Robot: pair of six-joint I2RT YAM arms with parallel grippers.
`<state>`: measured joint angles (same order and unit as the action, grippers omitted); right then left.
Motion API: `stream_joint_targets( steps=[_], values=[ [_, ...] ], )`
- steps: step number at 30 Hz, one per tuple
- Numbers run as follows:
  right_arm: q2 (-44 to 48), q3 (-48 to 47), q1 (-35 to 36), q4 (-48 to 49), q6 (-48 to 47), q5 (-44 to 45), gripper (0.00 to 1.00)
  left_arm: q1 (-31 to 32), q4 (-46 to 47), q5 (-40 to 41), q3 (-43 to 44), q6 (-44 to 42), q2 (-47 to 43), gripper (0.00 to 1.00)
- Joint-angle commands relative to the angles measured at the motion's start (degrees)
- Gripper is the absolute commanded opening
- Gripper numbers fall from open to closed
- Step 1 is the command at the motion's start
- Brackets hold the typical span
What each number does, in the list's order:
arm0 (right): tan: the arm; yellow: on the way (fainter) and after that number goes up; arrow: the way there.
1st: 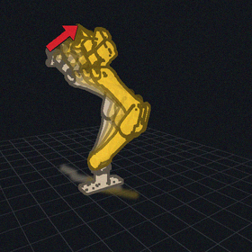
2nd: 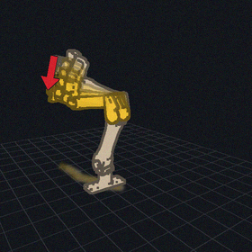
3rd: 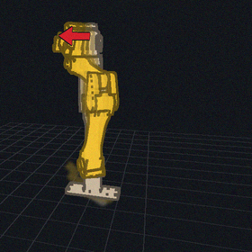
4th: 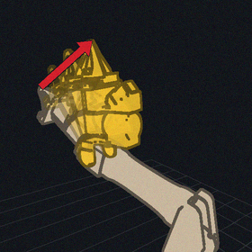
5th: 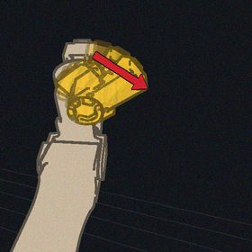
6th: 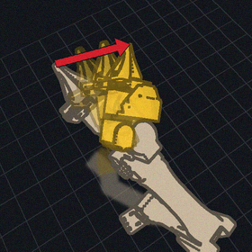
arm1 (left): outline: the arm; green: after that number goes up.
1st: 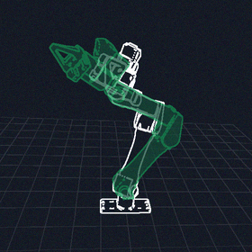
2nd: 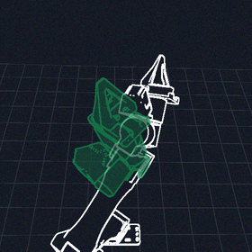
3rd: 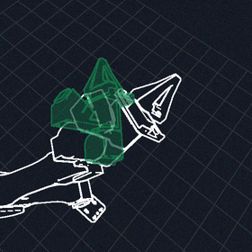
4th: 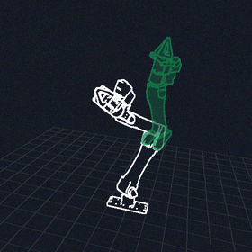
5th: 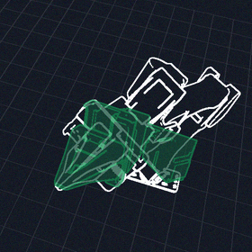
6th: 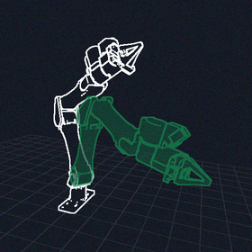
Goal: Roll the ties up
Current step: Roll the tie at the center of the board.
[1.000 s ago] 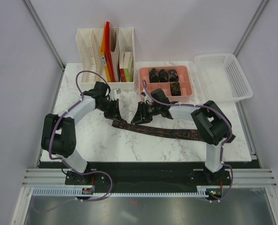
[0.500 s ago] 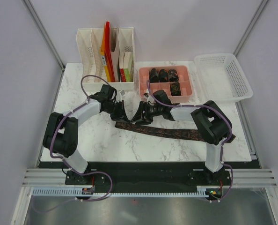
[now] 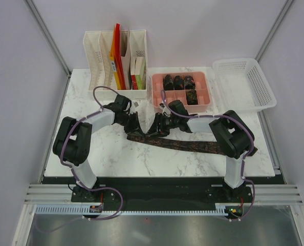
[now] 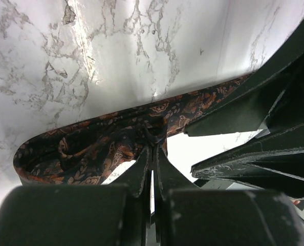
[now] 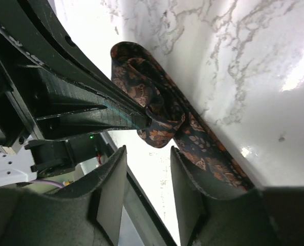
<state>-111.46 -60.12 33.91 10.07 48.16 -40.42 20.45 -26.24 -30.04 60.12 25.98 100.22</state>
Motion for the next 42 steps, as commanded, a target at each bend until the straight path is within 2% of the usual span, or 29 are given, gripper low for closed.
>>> stream_joint_targets(
  steps=[1,7,13,20,24,29,31,37,38,42],
  values=[
    [1.9,1.1,0.8,-0.2,-1.8,4.1,0.43,0.8,2.1,-0.1,0.6,4.2,1.4,0.05],
    [1.0,-0.9,3.4,-1.3,-2.3,7.9,0.4,1.4,2.5,0.2,0.8,5.9,2.2,0.07],
    [0.0,-2.8,4.9,-4.0,-3.4,11.7,0.42,1.5,2.7,0.2,1.1,7.9,2.4,0.09],
    [-0.6,-3.3,4.9,-2.5,-0.6,12.6,0.45,1.5,2.9,0.3,0.3,9.6,2.5,0.1],
    [-1.2,-4.2,4.9,-3.3,-1.0,13.6,0.44,1.5,3.4,0.0,0.1,10.2,2.6,0.1],
    [-2.3,-3.6,4.9,-4.1,-1.0,14.3,0.32,1.5,3.7,-0.2,-0.2,10.9,1.4,0.11],
    [-2.2,-2.8,4.8,-3.1,-1.0,14.3,0.24,1.4,3.8,-0.5,-0.5,10.9,1.1,0.12],
    [-1.4,-1.2,4.4,-3.4,-1.8,14.4,0.01,-0.8,4.3,-2.7,-1.9,9.7,-2.3,0.28],
    [-1.4,-1.1,4.4,-3.4,-1.8,14.4,0.0,-1.7,4.4,-3.1,-2.3,9.4,-3.1,0.34],
    [-0.8,0.2,4.3,-2.4,-1.7,13.9,0.0,-4.3,3.7,-4.0,-3.9,6.9,-7.3,0.43]
  ],
)
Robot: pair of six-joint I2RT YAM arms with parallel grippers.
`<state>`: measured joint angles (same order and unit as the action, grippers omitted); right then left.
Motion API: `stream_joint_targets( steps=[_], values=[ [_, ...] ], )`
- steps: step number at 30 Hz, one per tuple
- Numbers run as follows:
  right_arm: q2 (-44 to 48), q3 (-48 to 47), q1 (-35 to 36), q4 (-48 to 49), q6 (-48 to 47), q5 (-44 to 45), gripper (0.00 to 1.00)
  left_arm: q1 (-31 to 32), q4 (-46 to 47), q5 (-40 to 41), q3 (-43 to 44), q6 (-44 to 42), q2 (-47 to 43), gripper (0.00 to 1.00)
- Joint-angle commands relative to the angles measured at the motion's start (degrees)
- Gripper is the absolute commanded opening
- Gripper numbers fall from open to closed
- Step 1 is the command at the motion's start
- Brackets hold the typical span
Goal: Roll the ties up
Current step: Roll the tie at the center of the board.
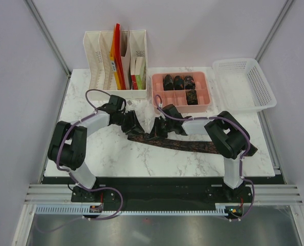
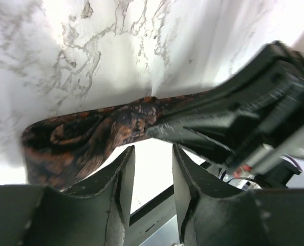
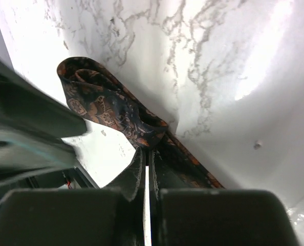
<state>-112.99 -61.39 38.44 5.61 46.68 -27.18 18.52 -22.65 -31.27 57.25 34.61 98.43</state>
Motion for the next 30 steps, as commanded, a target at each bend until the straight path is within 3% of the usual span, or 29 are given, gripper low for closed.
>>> stream_joint_targets(
  steps=[1,7,9,10,11,14,15,24,27,30],
  values=[
    [1.0,1.9,-0.2,2.7,0.2,0.0,0.0,-2.8,-0.4,-3.0,-1.3,-2.6,-6.9,0.43],
    [2.4,5.0,-0.1,10.7,4.3,-2.5,0.0,-3.1,-0.9,-4.8,-1.1,-8.3,-7.0,0.39],
    [2.2,5.0,0.0,10.6,4.2,-2.9,0.0,-2.6,-4.5,-6.2,1.7,-14.7,-5.9,0.47],
    [2.2,5.0,-0.1,10.5,4.1,-3.0,0.0,-2.7,-5.9,-6.9,2.9,-22.1,-5.9,0.51],
    [2.2,5.0,0.0,10.2,4.0,-2.9,0.0,-2.7,-7.7,-7.0,3.9,-26.5,-7.0,0.65],
    [2.6,5.3,0.0,10.0,3.9,-3.3,0.0,-3.4,-9.1,-6.9,4.1,-44.3,-11.1,0.87],
    [2.8,5.5,0.0,10.6,3.9,-3.7,0.0,-3.6,-9.8,-7.8,3.7,-54.0,-13.9,0.9],
    [1.1,5.3,0.0,11.9,1.0,-4.6,0.0,-3.4,-12.3,-16.0,-2.8,-102.6,-14.7,0.9],
    [1.2,5.7,-0.1,12.4,1.4,-4.8,0.0,-3.0,-11.5,-16.0,-2.9,-109.0,-12.5,0.88],
    [1.3,6.1,-0.1,13.2,1.8,-5.2,0.0,-2.4,-10.5,-15.4,-2.0,-110.3,-9.3,0.87]
  ],
)
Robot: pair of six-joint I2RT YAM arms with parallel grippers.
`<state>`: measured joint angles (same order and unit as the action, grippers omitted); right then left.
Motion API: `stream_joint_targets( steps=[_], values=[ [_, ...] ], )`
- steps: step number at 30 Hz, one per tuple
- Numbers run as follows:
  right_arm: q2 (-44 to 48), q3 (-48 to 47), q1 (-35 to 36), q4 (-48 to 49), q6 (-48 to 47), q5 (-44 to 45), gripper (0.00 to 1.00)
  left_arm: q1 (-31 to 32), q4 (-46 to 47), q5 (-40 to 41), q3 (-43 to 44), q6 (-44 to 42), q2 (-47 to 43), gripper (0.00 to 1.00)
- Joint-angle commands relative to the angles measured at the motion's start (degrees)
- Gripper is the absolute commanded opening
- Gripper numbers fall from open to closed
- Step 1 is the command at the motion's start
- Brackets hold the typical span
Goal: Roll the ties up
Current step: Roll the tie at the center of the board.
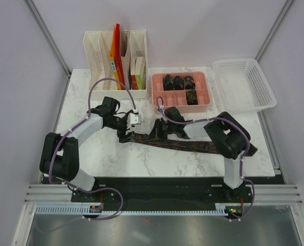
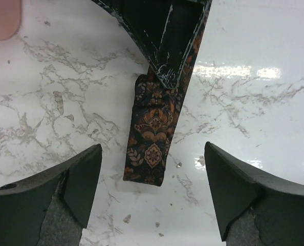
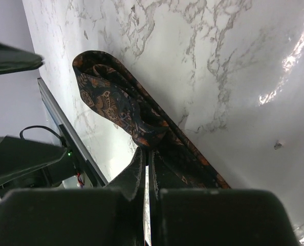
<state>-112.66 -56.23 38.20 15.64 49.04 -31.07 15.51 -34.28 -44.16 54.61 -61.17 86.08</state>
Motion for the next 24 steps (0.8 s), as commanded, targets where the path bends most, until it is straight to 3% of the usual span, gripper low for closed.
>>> stream_joint_targets(
  steps=[1,9,15,20,24],
  values=[
    [1.0,0.9,0.1,3.3,-0.4,-1.4,0.0,1.0,1.6,-2.2,0.8,-14.9,4.2,0.87],
    [1.0,1.1,0.1,5.2,1.3,-2.9,0.0,5.7,5.1,2.6,-0.2,-17.4,7.4,0.85],
    [1.1,1.5,0.1,6.0,2.4,-3.0,0.0,7.9,6.3,7.2,-0.5,-16.4,9.9,0.66],
    [1.4,2.4,0.0,7.3,3.8,-3.2,0.01,8.7,6.6,10.8,-1.5,-17.0,10.9,0.6],
    [2.7,2.4,0.0,6.5,3.9,-4.0,0.13,9.0,6.6,12.2,-2.6,-17.7,11.0,0.49]
  ],
)
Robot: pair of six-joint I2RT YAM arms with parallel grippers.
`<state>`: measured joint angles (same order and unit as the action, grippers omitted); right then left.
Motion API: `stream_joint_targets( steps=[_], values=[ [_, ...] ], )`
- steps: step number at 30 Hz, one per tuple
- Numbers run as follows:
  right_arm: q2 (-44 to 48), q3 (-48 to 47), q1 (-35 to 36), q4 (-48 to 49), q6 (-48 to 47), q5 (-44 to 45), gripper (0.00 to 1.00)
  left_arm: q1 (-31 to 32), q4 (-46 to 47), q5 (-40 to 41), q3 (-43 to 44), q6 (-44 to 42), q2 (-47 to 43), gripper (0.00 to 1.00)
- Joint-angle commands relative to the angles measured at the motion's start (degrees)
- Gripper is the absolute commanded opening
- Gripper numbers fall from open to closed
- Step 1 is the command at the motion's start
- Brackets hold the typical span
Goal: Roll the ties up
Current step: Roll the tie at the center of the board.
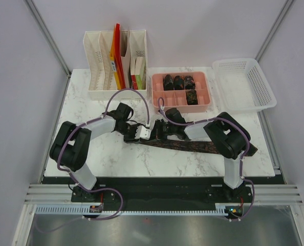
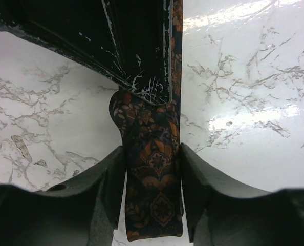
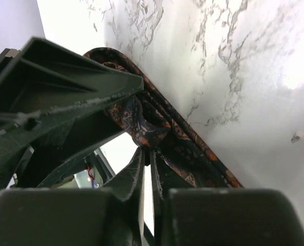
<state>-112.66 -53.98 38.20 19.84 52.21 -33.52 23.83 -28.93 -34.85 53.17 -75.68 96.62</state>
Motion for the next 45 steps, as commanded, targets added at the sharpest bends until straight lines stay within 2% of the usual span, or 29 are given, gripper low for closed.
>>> stream_joint_targets(
  steps=[1,6,13,26,29,31,36,39,45],
  values=[
    [3.1,0.0,-0.4,1.5,0.6,-1.6,0.15,0.8,1.2,3.0,-1.1,-3.0,0.8,0.47],
    [5.7,-1.9,-1.5,-0.9,0.3,-3.0,0.27,0.9,1.4,3.4,-1.0,-2.4,1.6,0.41],
    [5.4,-4.5,-1.7,-7.5,-1.0,-0.3,0.42,0.9,2.3,3.4,-1.6,-2.3,1.1,0.4],
    [1.0,-5.6,-0.7,-9.6,-1.8,2.8,0.46,0.9,3.1,3.5,-1.0,-1.2,1.3,0.4],
    [-0.4,-6.6,-0.7,-9.1,-2.6,2.9,0.45,0.9,3.1,3.4,-1.0,-1.1,1.3,0.4],
    [-0.8,-6.8,-0.5,-8.8,-2.8,2.9,0.4,0.9,3.1,3.4,-1.0,-0.9,1.3,0.4],
    [-1.5,-6.3,-0.5,-9.5,-3.4,4.4,0.22,1.0,3.0,2.6,-0.9,0.0,0.2,0.44],
    [-1.6,-6.2,-0.5,-10.8,-4.4,5.8,0.13,0.3,2.6,2.4,0.3,5.5,-2.8,0.52],
    [-2.3,-6.1,-0.5,-12.2,-5.0,6.7,0.05,-5.1,-2.0,-3.0,4.5,29.6,-11.3,0.67]
  ],
)
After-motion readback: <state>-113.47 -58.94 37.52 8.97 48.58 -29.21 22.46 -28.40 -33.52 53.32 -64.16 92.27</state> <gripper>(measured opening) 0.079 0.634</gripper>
